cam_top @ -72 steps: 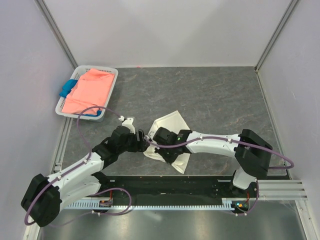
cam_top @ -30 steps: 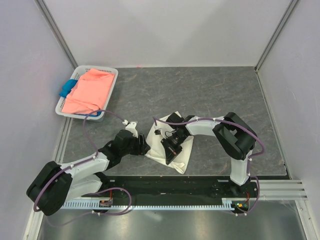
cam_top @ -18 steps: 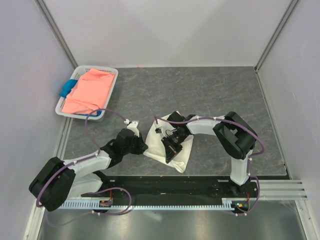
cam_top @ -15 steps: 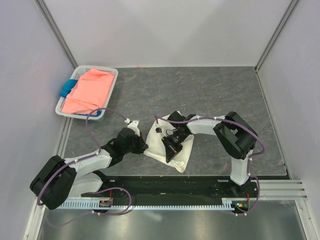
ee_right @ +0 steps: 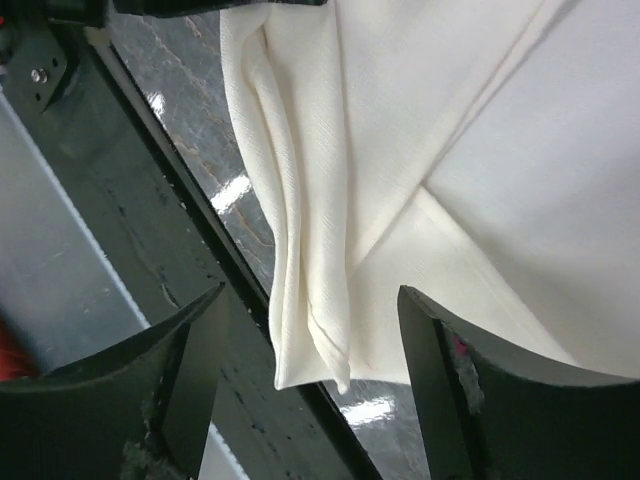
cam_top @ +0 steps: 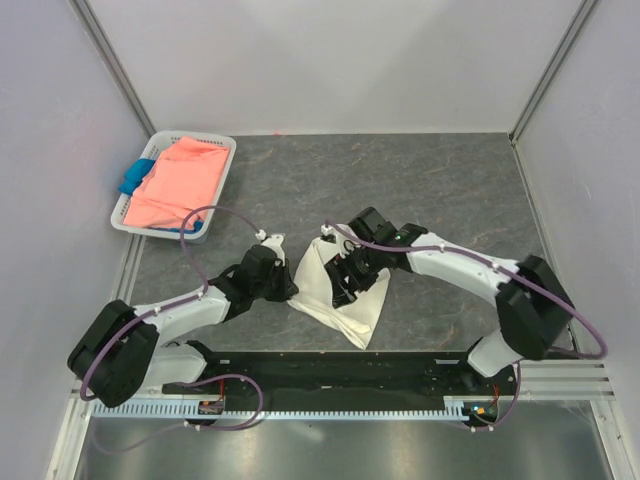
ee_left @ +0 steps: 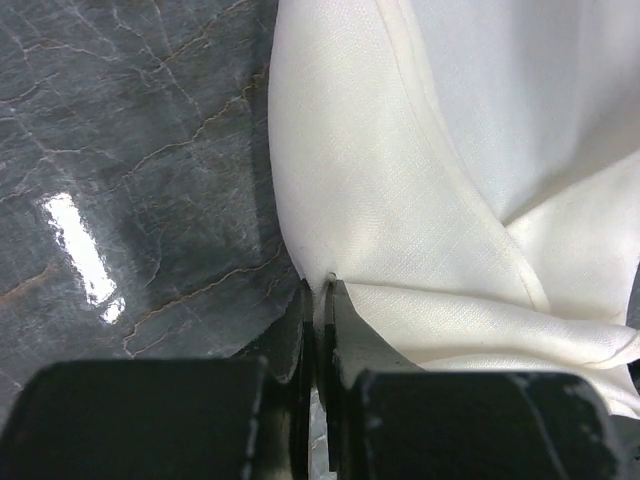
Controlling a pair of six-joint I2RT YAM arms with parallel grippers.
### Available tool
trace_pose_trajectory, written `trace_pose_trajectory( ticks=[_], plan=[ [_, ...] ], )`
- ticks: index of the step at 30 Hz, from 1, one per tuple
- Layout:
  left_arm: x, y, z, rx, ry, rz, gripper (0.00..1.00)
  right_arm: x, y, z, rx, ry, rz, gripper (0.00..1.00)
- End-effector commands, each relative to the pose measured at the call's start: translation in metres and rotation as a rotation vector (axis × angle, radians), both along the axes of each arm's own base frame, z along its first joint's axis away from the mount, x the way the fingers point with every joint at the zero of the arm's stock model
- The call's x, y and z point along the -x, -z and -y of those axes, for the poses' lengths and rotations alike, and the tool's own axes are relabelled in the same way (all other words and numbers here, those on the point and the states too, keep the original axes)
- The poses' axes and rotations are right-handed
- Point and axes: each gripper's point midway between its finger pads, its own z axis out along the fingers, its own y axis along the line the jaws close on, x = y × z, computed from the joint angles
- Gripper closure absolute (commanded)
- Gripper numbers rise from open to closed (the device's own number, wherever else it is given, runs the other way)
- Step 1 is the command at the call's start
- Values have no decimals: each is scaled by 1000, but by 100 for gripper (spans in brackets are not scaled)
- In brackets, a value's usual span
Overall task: Fold the napkin, place the utensils inside, and roll it up
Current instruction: Roll the napkin with the utensil
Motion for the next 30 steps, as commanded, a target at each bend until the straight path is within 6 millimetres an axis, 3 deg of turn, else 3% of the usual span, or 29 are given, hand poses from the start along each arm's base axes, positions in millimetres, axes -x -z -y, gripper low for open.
trace_pose_trajectory(
  ticks=[1,4,5,6,8,12,18,26,30],
  plan=[
    [1,1,-5,-67,1,-47,98,-12,-5,28,172,116,283,22],
    [3,1,-6,-85,-4,-86,98,8,-9,28,214,134,388,20],
    [2,0,-5,-89,0,-94,98,3,-13,34,244,175,455,20],
    [4,2,-5,-97,1,-109,98,14,-9,33,259,181,470,20],
    [5,3,-5,-102,5,-125,98,14,-11,36,279,222,535,20],
    [7,7,-4,-115,14,-149,98,40,-8,22,279,178,597,20],
    [6,8,-3,-117,19,-155,98,64,17,16,375,82,640,19],
    [6,9,-4,-125,19,-155,98,65,39,20,462,77,654,21],
    [6,8,-5,-127,18,-155,98,69,50,25,501,70,621,34]
  ],
)
